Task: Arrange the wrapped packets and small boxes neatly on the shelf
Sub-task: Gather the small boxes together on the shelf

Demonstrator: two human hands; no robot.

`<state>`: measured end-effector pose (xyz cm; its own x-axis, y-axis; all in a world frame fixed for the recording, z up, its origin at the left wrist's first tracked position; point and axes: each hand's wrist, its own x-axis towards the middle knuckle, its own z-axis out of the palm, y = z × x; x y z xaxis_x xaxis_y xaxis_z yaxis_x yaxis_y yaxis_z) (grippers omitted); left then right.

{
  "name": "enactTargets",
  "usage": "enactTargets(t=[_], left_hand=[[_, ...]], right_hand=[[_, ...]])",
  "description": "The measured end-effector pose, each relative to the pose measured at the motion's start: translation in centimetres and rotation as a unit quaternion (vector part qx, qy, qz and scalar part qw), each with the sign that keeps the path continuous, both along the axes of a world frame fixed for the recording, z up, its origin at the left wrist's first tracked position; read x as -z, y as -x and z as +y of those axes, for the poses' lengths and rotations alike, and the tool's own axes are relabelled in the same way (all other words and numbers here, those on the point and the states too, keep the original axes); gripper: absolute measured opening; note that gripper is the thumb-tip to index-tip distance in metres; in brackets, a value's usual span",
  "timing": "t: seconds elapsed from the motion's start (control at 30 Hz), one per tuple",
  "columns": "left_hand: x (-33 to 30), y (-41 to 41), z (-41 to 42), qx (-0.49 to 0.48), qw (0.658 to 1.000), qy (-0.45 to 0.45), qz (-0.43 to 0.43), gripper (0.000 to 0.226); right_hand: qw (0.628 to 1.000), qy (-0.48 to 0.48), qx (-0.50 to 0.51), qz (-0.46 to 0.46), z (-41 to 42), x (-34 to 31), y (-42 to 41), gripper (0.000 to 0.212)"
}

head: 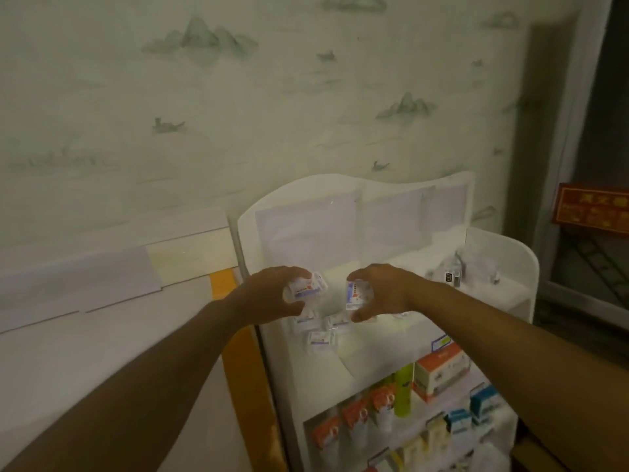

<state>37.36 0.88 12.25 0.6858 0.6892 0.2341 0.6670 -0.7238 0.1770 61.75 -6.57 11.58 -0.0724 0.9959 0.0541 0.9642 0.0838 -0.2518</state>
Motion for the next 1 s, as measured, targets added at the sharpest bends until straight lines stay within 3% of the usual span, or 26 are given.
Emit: enactTargets(t=[0.53,0.7,1.0], left_hand=[[5.7,-8.7,12.1,0.043,0.986,0.020,0.157,0.063],[7.3,-10.3,15.1,0.032,0.973,0.105,0.205,0.063],[9.0,-14.3,17.7,-0.011,0.961,0.146,0.234,0.073]], right_hand=[[0.998,0.058,0.025,-0.017,10.4,3.9,-5.9,0.084],[0.998,0.062,0.020,-0.004,13.1,5.4,-6.9,0.083],[0.994,0.096,-0.056,0.014,17.6,8.5,-10.1,0.077]])
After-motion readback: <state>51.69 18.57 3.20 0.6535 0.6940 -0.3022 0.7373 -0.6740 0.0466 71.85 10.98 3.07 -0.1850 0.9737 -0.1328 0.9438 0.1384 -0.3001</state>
